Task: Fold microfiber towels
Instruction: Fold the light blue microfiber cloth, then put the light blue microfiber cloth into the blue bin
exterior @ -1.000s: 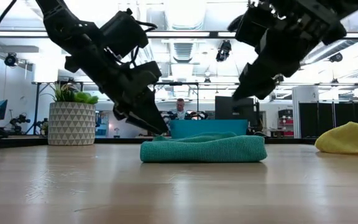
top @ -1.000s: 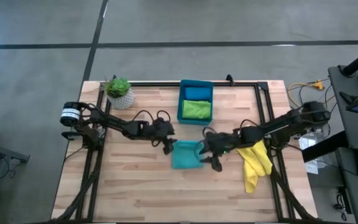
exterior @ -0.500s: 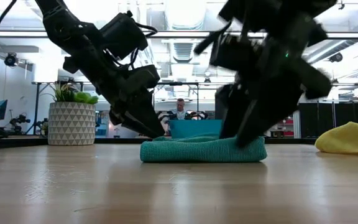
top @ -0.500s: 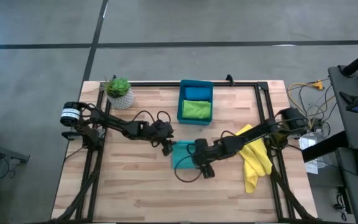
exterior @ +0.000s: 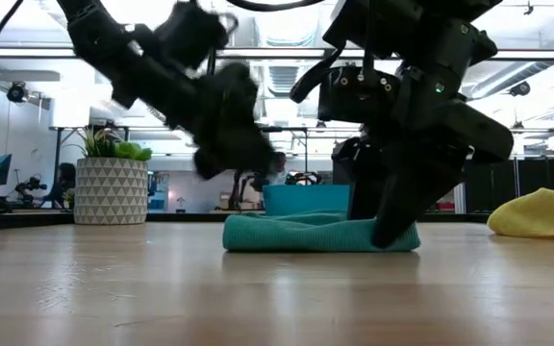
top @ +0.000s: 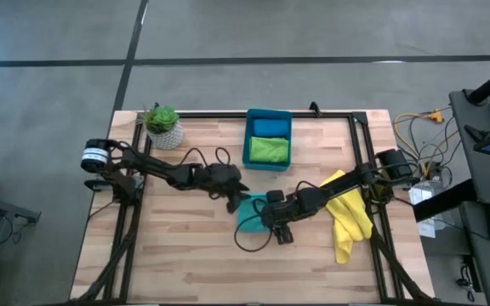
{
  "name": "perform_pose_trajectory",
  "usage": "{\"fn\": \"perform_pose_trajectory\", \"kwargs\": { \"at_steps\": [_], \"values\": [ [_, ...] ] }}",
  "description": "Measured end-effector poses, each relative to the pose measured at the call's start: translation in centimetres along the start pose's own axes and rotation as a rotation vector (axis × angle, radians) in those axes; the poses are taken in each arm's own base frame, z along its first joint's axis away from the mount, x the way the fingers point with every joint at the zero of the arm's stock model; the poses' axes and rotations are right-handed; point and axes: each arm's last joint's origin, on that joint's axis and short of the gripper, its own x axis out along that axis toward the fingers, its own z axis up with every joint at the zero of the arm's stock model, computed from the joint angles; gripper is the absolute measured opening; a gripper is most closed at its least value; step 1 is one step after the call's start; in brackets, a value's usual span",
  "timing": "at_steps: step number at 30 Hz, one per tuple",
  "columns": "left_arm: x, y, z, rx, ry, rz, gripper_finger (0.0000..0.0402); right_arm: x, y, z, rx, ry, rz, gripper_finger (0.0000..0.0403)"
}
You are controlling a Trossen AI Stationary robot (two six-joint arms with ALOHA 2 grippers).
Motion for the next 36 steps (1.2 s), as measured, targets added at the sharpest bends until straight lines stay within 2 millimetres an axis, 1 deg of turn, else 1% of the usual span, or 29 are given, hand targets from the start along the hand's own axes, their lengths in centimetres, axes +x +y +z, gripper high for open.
{"fn": "perform_pose_trajectory", "kwargs": {
  "at_steps": [2,3,5,8,11,14,18,23,28,31,34,36],
  "values": [
    [0.4,-0.9,0.7,0.019,-0.013,-0.066,0.0125,0.0,0.0,0.0,0.002,-0.002,-0.001,0.0250],
    [0.8,-1.0,0.6,0.024,0.009,-0.069,0.0115,0.0,0.0,0.1,0.002,-0.003,0.000,0.0250],
    [2.2,-1.0,-0.6,0.027,0.098,-0.065,0.0095,0.0,0.0,0.1,0.012,-0.003,-0.002,0.0251],
    [4.3,-0.8,-2.0,0.020,0.175,-0.051,0.0071,-0.3,0.0,0.4,0.020,-0.004,-0.002,0.0253],
    [5.9,-0.5,-2.7,-0.034,0.226,-0.019,0.0051,-0.9,0.2,0.8,0.015,-0.004,0.000,0.0253],
    [6.7,-0.1,-3.1,-0.067,0.250,-0.001,0.0029,-1.5,0.8,1.0,-0.002,-0.014,0.010,0.0249],
    [6.9,0.1,-3.4,-0.068,0.264,0.009,0.0005,-1.5,1.8,0.4,-0.032,0.003,0.023,0.0247],
    [6.9,0.2,-3.5,-0.069,0.267,0.016,0.0002,-0.7,3.1,-0.9,-0.089,0.052,0.035,0.0245],
    [6.9,0.2,-3.5,-0.070,0.269,0.018,0.0001,0.4,3.0,-2.2,-0.074,0.086,0.030,0.0237],
    [6.9,0.3,-3.6,-0.072,0.269,0.020,0.0001,0.6,3.0,-2.6,-0.061,0.086,0.019,0.0227],
    [6.9,0.3,-3.6,-0.072,0.270,0.022,0.0001,0.7,2.9,-2.9,-0.059,0.085,-0.006,0.0210],
    [6.9,0.3,-3.7,-0.072,0.270,0.022,0.0001,0.8,2.9,-2.9,-0.060,0.084,-0.014,0.0192]
  ]
}}
